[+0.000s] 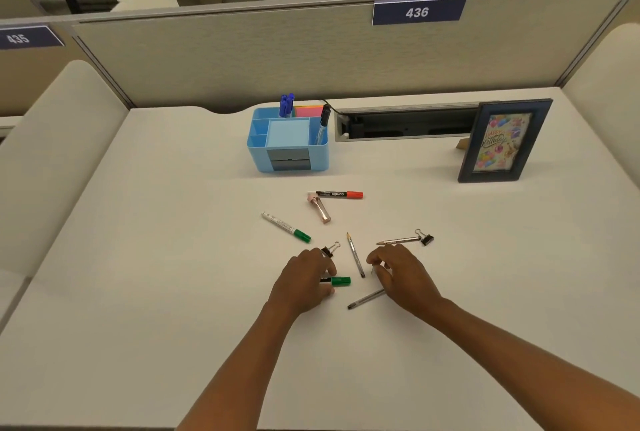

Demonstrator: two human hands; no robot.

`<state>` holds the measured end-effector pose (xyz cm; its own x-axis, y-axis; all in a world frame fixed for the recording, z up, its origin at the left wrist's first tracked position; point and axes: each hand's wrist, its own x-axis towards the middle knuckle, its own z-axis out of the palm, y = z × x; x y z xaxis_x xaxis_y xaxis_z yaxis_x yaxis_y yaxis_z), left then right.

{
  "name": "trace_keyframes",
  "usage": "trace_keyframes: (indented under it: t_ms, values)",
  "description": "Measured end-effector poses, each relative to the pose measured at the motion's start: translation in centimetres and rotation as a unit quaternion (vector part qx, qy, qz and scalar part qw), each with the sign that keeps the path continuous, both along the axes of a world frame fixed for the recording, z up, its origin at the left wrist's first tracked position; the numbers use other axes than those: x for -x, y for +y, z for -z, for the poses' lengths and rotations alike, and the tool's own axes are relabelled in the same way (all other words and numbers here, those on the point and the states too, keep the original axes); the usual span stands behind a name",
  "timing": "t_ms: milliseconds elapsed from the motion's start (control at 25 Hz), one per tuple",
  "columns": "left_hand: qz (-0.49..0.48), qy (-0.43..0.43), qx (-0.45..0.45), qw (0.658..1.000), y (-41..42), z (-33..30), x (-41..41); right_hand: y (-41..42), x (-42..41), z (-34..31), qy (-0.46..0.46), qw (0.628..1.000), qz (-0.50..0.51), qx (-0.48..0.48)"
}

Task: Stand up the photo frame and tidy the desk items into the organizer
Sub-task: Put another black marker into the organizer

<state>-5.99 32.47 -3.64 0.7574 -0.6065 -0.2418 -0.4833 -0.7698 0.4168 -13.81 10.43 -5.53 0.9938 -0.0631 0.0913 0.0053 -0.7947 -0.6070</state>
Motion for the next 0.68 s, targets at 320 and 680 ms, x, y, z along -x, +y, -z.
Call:
trace_keyframes:
  t_ms: [320, 680]
  values:
    - [0.003, -0.044, -0.015, 0.999, -0.4, 0.0, 0.1, 0.7, -0.8, -0.7, 0.002, 1.000, -0.018, -0.005]
    - [-0.013, -0.100, 0.084, 0.991, -2.0, -2.6, -1.9, 1.5, -3.6, -2.5, 0.001, 0.994, -0.032, -0.109]
